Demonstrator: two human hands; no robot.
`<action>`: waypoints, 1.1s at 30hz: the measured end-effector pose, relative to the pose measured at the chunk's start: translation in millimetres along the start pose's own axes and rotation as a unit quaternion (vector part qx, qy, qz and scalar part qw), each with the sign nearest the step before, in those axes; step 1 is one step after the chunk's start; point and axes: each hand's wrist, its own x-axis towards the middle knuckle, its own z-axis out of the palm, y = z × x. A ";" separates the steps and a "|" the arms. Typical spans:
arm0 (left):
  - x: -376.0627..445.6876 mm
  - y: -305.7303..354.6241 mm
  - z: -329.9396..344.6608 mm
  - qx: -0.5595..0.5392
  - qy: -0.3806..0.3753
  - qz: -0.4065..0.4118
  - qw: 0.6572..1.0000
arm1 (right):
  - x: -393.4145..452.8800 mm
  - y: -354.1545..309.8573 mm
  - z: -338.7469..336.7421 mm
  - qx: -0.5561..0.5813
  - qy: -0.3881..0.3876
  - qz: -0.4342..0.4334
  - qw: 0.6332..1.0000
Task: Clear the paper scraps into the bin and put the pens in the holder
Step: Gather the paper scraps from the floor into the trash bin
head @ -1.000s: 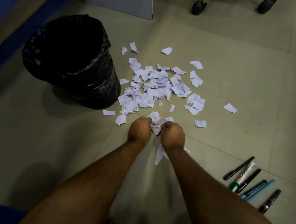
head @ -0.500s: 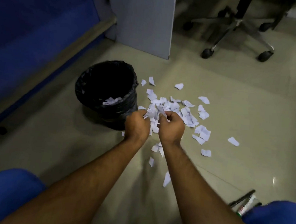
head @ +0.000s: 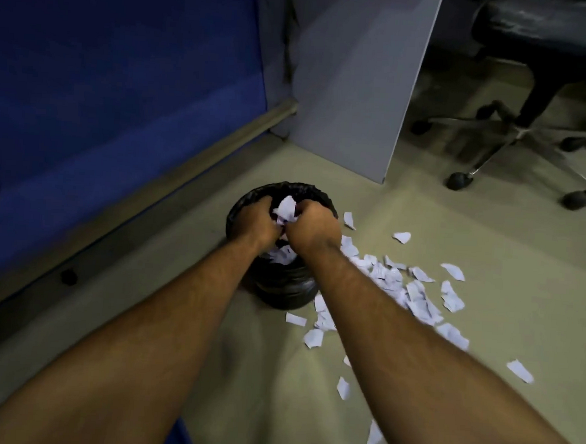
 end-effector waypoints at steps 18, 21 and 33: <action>-91.6 70.9 121.4 -0.240 -0.190 -0.014 0.952 | -68.5 148.4 -26.3 0.268 0.201 0.215 0.917; -126.1 55.7 180.5 -0.098 -0.243 0.011 0.965 | -110.2 208.0 11.0 0.196 0.150 0.292 0.924; -130.7 -33.0 269.5 0.216 -0.139 -0.056 0.965 | -201.2 296.3 92.5 -0.189 -0.016 0.291 0.938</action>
